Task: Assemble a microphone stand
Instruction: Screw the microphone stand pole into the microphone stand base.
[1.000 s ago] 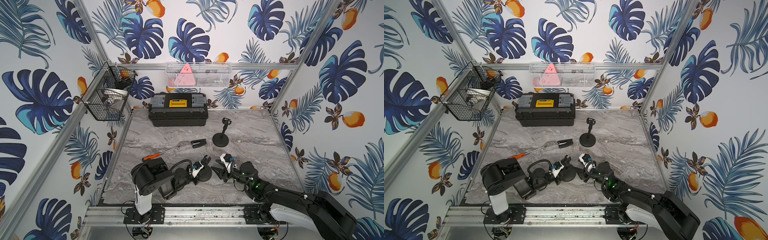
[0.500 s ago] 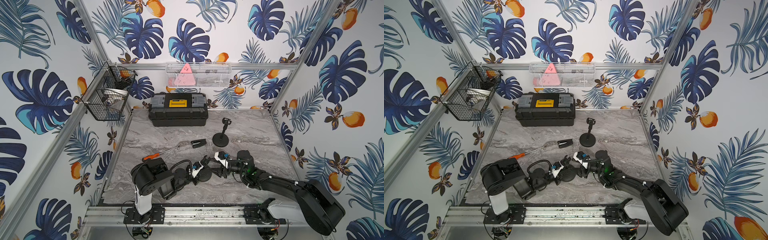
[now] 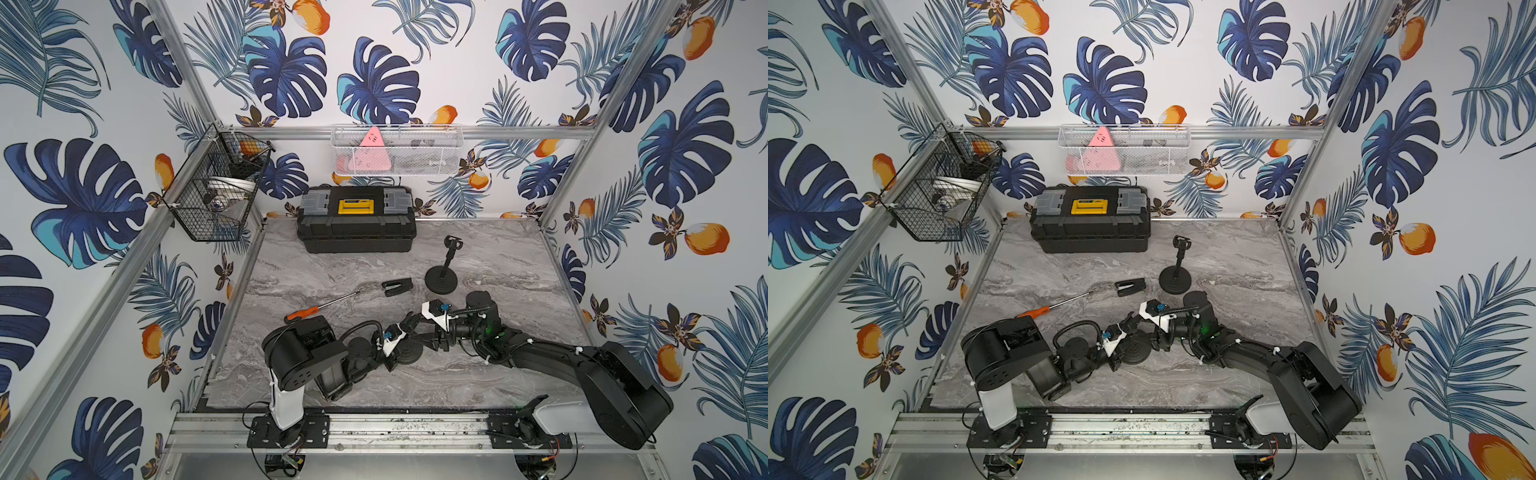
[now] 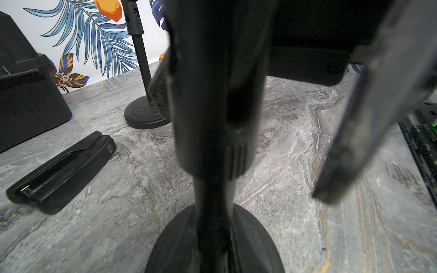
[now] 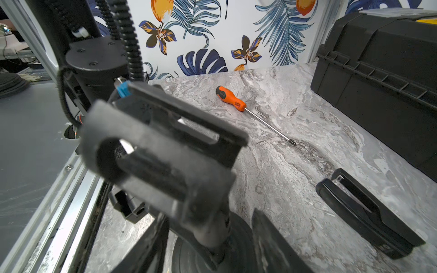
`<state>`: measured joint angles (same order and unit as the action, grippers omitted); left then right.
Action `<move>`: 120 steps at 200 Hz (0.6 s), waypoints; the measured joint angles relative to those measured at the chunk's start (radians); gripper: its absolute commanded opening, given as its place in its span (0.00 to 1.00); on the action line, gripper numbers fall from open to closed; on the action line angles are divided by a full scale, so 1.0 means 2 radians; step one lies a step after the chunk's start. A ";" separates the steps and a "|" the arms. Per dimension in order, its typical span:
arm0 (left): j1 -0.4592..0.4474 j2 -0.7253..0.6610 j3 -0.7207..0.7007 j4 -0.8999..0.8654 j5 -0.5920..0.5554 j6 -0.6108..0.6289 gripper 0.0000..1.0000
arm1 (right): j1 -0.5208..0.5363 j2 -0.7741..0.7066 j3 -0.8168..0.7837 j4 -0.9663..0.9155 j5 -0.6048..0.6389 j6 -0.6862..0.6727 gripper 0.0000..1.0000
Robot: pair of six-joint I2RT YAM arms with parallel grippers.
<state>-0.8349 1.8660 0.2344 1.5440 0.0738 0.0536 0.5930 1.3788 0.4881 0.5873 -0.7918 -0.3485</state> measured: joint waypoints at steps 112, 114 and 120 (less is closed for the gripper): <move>0.000 0.007 0.000 0.010 0.000 0.000 0.12 | 0.000 0.031 0.025 -0.003 -0.029 -0.004 0.27; 0.000 0.007 0.000 0.011 0.000 0.000 0.12 | 0.000 0.031 0.025 -0.003 -0.029 -0.004 0.26; 0.000 0.008 0.000 0.011 0.000 -0.002 0.12 | 0.000 0.032 0.025 -0.001 -0.029 -0.014 0.23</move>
<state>-0.8349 1.8820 0.2348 1.5665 0.0742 0.0502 0.5934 1.4429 0.5388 0.5854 -0.8494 -0.3763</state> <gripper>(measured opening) 0.204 0.284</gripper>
